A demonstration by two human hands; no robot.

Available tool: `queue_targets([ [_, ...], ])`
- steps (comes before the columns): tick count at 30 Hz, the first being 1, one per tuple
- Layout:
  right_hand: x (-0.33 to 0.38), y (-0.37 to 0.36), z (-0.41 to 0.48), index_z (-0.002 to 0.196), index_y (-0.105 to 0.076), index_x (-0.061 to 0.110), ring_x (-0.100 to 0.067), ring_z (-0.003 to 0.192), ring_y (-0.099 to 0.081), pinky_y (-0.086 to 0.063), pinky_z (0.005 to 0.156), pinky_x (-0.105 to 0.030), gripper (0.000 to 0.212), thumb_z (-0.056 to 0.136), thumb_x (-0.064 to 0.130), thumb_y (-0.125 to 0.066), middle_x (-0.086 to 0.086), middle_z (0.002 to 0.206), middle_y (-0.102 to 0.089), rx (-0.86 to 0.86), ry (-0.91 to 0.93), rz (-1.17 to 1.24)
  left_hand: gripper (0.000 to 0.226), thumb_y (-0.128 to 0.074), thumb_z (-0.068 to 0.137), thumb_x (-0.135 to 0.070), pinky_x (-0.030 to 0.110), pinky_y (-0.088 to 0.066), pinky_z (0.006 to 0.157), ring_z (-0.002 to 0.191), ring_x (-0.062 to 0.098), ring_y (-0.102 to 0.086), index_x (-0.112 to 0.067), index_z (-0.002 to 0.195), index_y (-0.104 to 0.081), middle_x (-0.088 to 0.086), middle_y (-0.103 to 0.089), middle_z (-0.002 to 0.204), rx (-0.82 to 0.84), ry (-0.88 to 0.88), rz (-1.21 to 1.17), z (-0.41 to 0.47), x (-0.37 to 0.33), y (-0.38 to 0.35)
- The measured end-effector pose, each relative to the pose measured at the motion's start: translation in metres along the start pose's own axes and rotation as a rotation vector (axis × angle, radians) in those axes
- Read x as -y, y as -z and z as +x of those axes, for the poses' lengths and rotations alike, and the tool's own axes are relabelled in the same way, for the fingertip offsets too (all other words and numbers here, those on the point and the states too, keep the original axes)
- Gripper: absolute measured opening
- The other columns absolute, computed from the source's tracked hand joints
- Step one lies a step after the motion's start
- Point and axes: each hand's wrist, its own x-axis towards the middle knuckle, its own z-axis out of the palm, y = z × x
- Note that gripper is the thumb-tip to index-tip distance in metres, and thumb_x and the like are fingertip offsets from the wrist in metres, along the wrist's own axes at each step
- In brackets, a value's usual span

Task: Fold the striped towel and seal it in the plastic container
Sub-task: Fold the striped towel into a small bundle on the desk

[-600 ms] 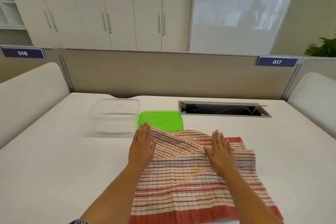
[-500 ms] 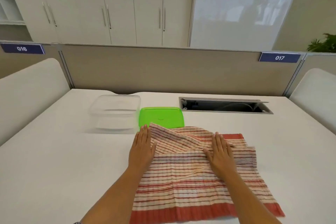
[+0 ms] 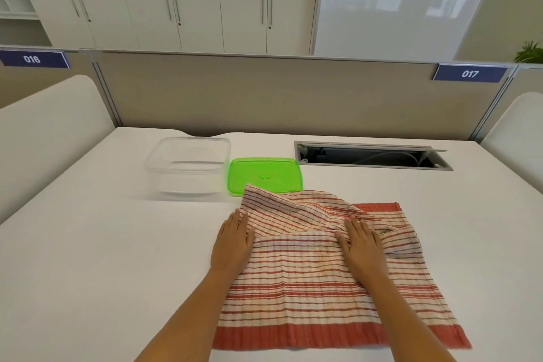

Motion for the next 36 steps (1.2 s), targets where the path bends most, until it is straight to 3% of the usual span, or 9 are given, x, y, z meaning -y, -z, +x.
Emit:
queue_targets([
  [4,0.003,0.006,-0.004,0.146,-0.024,0.023,-0.019,0.144,-0.017,-0.01,0.119,-0.038,0.065,0.091,0.056,-0.011,0.001,0.155,-0.025,-0.017,-0.012,0.015,0.049,-0.041,0.096,-0.027,0.034,-0.026,0.113,0.136,0.025,-0.035,-0.013,0.143,-0.033,0.009,-0.041,0.147,-0.114,0.099,-0.184,-0.001,-0.009,0.005],
  [7,0.004,0.008,-0.006,0.144,-0.029,0.023,-0.019,0.143,-0.022,-0.014,0.118,-0.038,0.056,0.096,0.05,-0.021,0.001,0.153,-0.03,-0.041,-0.018,0.013,0.056,-0.057,0.09,-0.017,0.04,-0.038,0.105,0.125,0.03,-0.045,-0.01,0.141,-0.035,0.014,-0.053,0.134,-0.176,0.309,-0.448,0.004,-0.024,0.017],
  [10,0.004,0.007,-0.007,0.141,-0.032,0.024,-0.02,0.141,-0.026,-0.018,0.117,-0.039,0.053,0.096,0.049,-0.024,0.0,0.151,-0.033,-0.057,-0.032,0.019,0.06,-0.065,0.084,-0.017,0.037,-0.039,0.103,0.123,0.032,-0.05,-0.003,0.138,-0.041,0.018,-0.054,0.134,-0.046,0.514,-0.588,0.016,-0.03,0.026],
  [14,0.005,0.009,-0.008,0.138,-0.038,0.024,-0.021,0.137,-0.032,-0.023,0.114,-0.04,0.048,0.095,0.046,-0.032,-0.001,0.147,-0.039,-0.092,-0.028,0.09,0.064,-0.078,0.066,-0.035,0.039,-0.048,0.098,0.107,0.034,-0.062,0.0,0.117,-0.063,0.018,-0.066,0.119,0.19,0.593,-0.939,0.023,-0.032,0.042],
  [17,0.016,0.017,-0.006,0.135,-0.041,0.025,-0.022,0.135,-0.034,-0.025,0.113,-0.043,0.043,0.094,0.04,-0.043,-0.002,0.145,-0.042,-0.169,-0.023,0.256,0.049,-0.073,0.076,-0.023,0.038,-0.05,0.094,0.103,0.03,-0.063,-0.001,0.118,-0.06,0.013,-0.065,0.118,0.219,0.507,-1.14,0.024,-0.046,0.06],
  [21,0.051,0.057,-0.001,0.136,-0.039,0.026,-0.019,0.134,-0.034,-0.025,0.111,-0.038,0.043,0.095,0.036,-0.044,-0.001,0.146,-0.04,-0.259,0.144,0.471,0.034,-0.068,0.081,-0.017,0.037,-0.044,0.102,0.111,0.024,-0.055,-0.016,0.114,-0.058,0.002,-0.061,0.117,0.204,0.26,-1.075,0.028,-0.072,0.095],
  [27,0.107,0.151,-0.007,0.14,-0.031,0.034,-0.001,0.133,-0.025,-0.022,0.113,-0.029,0.043,0.097,0.034,-0.036,0.008,0.15,-0.032,-0.232,0.487,0.64,0.067,-0.066,0.083,-0.024,0.024,-0.036,0.096,0.112,0.011,-0.044,-0.022,0.142,-0.034,-0.006,-0.046,0.128,0.382,-0.144,-0.819,0.012,-0.105,0.163],
  [32,0.118,0.192,-0.006,0.137,-0.036,0.035,-0.008,0.13,-0.038,-0.034,0.11,-0.04,0.041,0.097,0.042,-0.028,0.008,0.141,-0.045,-0.141,0.652,0.605,0.044,-0.062,0.086,-0.031,0.01,-0.041,0.079,0.097,-0.002,-0.055,-0.03,0.129,-0.051,-0.012,-0.058,0.117,0.456,-0.362,-0.578,0.003,-0.118,0.209],
  [36,0.115,0.208,-0.011,0.122,-0.051,0.036,-0.008,0.111,-0.053,-0.047,0.094,-0.031,0.034,0.095,0.046,-0.034,0.011,0.118,-0.057,0.057,0.644,0.703,0.034,-0.065,0.083,-0.031,0.014,-0.047,0.079,0.095,0.001,-0.061,-0.036,0.116,-0.061,-0.018,-0.064,0.104,0.442,-0.416,-0.578,0.0,-0.12,0.229],
])
